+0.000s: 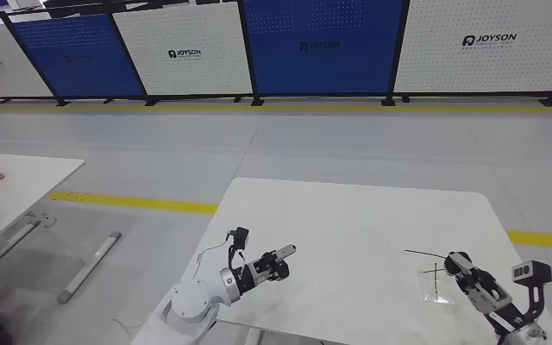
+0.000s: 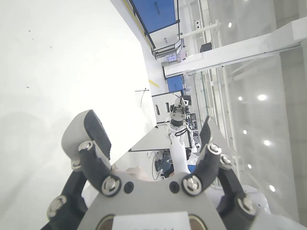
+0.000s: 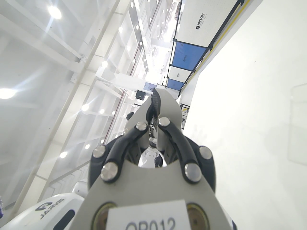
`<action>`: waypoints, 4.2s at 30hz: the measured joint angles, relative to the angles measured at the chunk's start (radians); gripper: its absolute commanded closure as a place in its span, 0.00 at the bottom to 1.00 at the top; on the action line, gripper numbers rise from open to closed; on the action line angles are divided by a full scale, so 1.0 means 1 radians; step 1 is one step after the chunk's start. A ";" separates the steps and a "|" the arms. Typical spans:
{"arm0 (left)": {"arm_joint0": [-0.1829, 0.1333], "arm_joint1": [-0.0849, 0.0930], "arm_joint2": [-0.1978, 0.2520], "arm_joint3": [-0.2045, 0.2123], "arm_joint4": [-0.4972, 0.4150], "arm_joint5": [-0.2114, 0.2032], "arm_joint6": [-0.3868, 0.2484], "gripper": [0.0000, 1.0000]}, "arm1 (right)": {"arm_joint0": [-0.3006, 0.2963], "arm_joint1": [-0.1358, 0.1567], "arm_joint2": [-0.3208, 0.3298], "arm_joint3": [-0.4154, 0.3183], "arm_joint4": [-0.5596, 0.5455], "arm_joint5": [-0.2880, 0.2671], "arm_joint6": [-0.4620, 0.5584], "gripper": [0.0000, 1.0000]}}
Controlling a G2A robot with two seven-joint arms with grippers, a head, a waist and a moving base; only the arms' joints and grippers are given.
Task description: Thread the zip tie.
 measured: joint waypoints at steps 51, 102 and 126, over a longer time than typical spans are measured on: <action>0.000 0.000 0.000 0.000 0.001 -0.001 0.000 0.00 | 0.079 -0.040 -0.231 -0.117 -0.296 0.079 -0.153 1.00; -0.176 -0.048 0.270 0.145 -0.079 -0.025 0.262 0.00 | 0.065 -0.064 -0.305 -0.068 -0.241 0.017 -0.223 1.00; -0.212 -0.059 0.305 0.182 -0.100 -0.001 0.320 0.00 | 0.058 -0.072 -0.351 -0.081 -0.298 0.000 -0.230 1.00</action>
